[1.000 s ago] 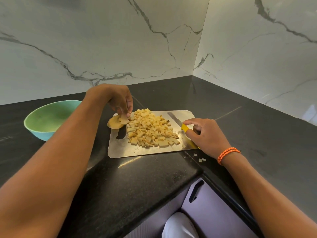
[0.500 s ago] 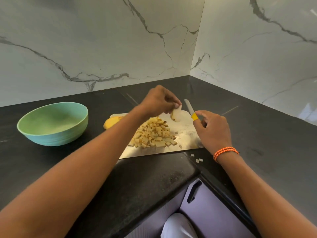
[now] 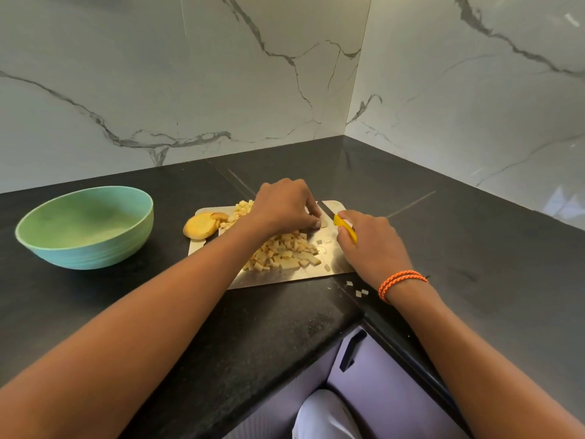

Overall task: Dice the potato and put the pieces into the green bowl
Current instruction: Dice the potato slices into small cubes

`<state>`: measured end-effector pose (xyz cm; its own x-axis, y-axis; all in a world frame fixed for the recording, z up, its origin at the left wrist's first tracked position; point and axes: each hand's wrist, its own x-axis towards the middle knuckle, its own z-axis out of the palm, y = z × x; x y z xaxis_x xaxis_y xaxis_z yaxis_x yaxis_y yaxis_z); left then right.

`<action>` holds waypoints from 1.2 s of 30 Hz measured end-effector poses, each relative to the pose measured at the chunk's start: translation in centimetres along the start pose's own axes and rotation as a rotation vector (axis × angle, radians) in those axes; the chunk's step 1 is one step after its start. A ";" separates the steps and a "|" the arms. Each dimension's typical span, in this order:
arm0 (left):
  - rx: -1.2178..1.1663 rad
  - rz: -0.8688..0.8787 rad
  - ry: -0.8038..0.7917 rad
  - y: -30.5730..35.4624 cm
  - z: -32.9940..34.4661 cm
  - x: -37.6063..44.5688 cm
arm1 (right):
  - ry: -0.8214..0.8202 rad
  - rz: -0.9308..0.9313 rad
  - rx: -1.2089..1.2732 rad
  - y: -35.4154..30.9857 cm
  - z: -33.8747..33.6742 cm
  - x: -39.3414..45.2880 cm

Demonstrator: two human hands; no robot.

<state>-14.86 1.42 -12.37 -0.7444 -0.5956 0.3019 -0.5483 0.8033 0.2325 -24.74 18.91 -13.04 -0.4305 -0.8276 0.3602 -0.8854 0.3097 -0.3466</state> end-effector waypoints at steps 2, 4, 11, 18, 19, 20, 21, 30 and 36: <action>0.025 -0.031 0.037 0.0 0.4 0.2 | -0.015 0.006 -0.042 -0.2 -0.1 -0.1; 0.027 -0.070 0.044 -0.1 0.6 0.3 | -0.034 0.009 -0.056 -0.3 -0.2 -0.2; -0.027 -0.130 0.029 -0.4 1.4 0.7 | -0.050 -0.031 -0.056 -0.8 -0.2 -0.5; -0.022 -0.127 0.041 -0.2 1.4 0.5 | -0.034 -0.042 -0.112 -1.2 0.0 -0.8; -0.022 -0.128 0.043 -0.2 1.4 0.4 | -0.050 -0.036 -0.123 -1.4 -0.1 -0.8; -0.019 -0.131 0.046 -0.2 1.4 0.3 | -0.064 -0.033 -0.129 -1.6 -0.2 -0.9; -0.014 -0.134 0.049 -0.2 1.4 0.2 | -0.076 -0.032 -0.130 -1.8 -0.3 -1.0; 0.024 -0.158 0.062 -0.1 1.4 0.2 | -0.106 -0.029 -0.005 -0.6 -1.6 -3.2; 0.016 -0.160 0.063 0.0 1.3 0.2 | -0.087 -0.033 0.044 0.7 -2.4 -4.9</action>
<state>-15.45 1.28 -13.49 -0.6221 -0.7146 0.3198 -0.6643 0.6980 0.2674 -23.68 24.29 -12.96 -0.3827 -0.8751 0.2963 -0.8895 0.2623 -0.3740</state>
